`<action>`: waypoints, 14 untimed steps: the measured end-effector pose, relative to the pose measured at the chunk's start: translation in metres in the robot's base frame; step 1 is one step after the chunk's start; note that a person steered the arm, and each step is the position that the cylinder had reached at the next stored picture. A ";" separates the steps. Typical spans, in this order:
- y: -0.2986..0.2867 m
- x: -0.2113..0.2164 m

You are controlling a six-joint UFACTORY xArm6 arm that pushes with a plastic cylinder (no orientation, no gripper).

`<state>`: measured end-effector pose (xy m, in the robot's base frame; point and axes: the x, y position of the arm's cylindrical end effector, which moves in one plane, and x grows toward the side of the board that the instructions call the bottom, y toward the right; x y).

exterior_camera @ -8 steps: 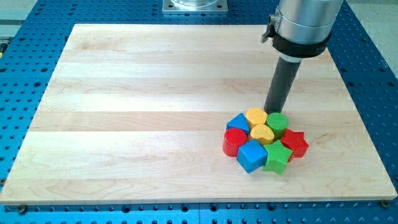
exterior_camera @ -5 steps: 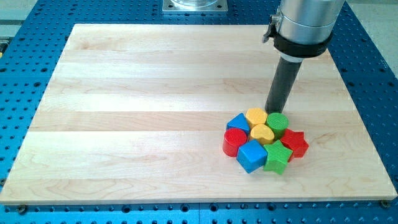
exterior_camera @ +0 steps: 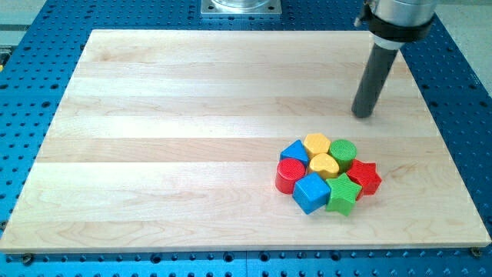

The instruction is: Separate the red star from the green star

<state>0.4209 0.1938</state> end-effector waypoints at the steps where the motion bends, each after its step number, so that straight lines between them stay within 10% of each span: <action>1: 0.025 0.044; 3: 0.102 0.093; 14: -0.029 0.186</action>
<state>0.6065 0.1651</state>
